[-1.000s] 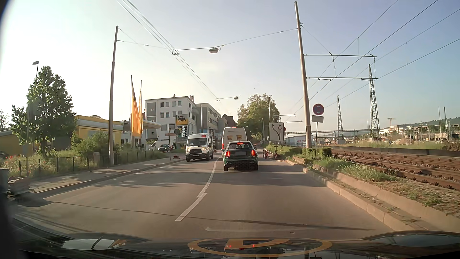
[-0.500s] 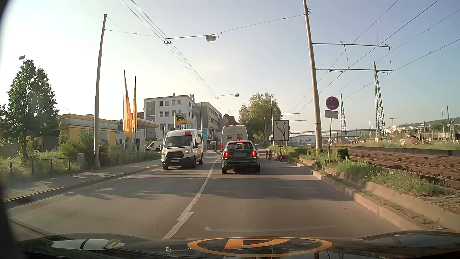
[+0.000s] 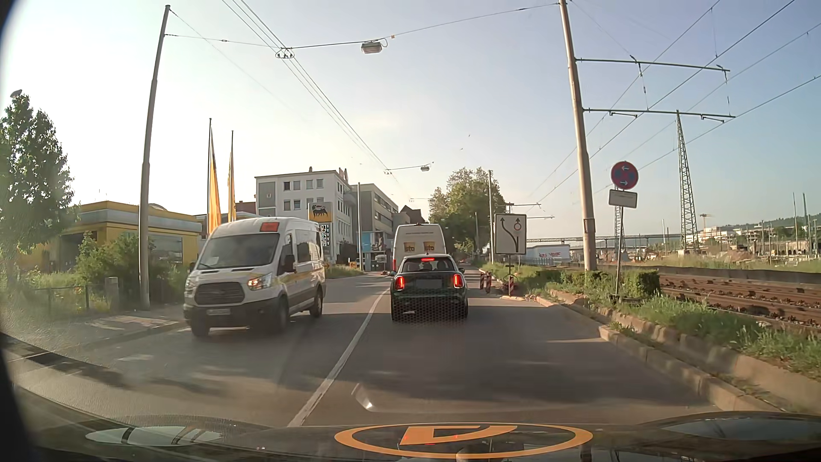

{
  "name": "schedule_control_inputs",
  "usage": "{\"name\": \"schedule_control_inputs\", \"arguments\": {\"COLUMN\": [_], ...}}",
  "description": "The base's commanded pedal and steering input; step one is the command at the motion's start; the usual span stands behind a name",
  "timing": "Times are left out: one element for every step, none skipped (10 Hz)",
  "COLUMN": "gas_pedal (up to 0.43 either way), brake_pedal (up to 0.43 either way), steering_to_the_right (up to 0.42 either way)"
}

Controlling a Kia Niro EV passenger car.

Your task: Follow the waypoints while adhering to traffic rules and regulations

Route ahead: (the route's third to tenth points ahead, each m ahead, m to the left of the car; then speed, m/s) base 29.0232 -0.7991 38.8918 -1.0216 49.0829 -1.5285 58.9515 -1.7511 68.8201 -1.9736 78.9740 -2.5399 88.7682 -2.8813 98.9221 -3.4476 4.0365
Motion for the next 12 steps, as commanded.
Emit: {"name": "schedule_control_inputs", "arguments": {"gas_pedal": [0.000,0.000,0.000,0.000,0.000,0.000,0.000,0.000,0.000,0.000,0.000,0.000], "brake_pedal": [0.055,0.098,0.116,0.128,0.134,0.140,0.140,0.146,0.146,0.152,0.152,0.152], "steering_to_the_right": [-0.012,-0.012,-0.017,-0.018,-0.018,-0.018,-0.018,-0.018,-0.018,-0.018,-0.018,-0.018]}}
